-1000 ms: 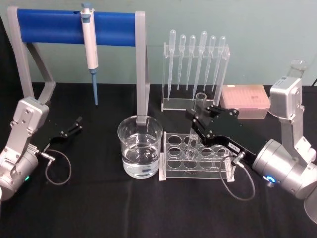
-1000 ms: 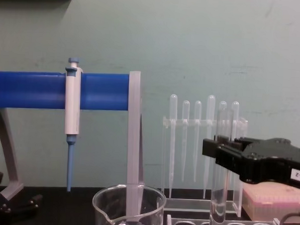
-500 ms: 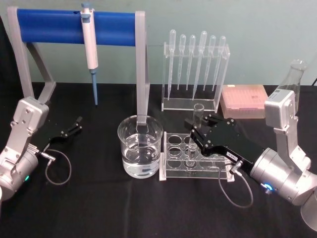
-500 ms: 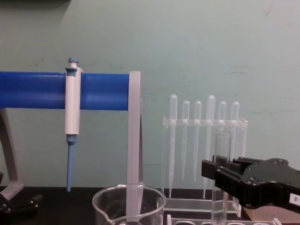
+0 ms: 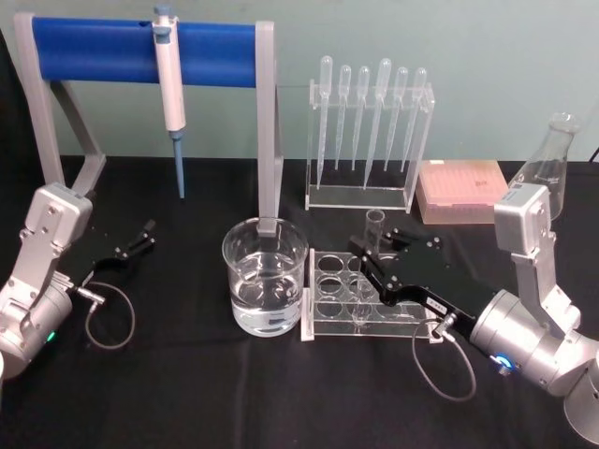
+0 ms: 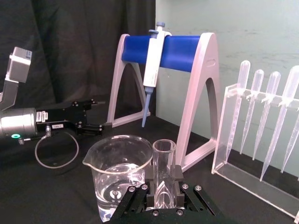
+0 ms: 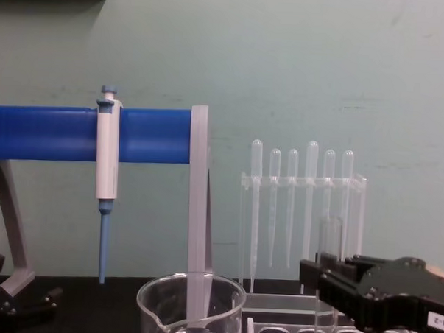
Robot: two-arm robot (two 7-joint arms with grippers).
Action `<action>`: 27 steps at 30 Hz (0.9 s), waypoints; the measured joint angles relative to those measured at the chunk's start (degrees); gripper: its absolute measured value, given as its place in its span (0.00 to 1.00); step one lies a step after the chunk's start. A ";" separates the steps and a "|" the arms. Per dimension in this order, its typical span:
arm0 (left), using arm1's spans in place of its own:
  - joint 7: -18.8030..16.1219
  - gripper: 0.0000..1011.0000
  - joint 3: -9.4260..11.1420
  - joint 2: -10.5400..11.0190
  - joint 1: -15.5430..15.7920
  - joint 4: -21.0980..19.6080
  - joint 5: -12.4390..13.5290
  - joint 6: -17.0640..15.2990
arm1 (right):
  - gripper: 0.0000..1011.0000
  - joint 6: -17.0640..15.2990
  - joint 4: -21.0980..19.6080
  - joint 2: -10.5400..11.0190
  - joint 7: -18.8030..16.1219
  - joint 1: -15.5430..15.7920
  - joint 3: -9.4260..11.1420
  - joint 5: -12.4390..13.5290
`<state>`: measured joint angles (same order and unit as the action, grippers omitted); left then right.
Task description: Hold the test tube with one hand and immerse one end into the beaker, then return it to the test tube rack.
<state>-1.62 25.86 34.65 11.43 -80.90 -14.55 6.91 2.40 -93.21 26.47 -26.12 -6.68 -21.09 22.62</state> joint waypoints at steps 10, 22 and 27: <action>0.00 0.99 0.00 0.00 0.00 0.00 0.00 0.00 | 0.36 -0.41 0.15 -0.10 0.18 0.20 0.11 -0.31; 0.00 0.99 0.00 0.00 0.00 0.00 0.00 0.00 | 0.76 -5.13 -5.99 3.59 1.63 3.93 1.20 -1.39; 0.00 0.99 0.00 0.00 0.00 0.00 0.00 0.00 | 0.91 -7.13 -10.42 6.59 3.28 9.54 3.94 -0.77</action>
<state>-1.62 25.86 34.64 11.43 -80.90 -14.55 6.91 -4.73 -103.63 33.06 -22.83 2.87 -17.16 21.86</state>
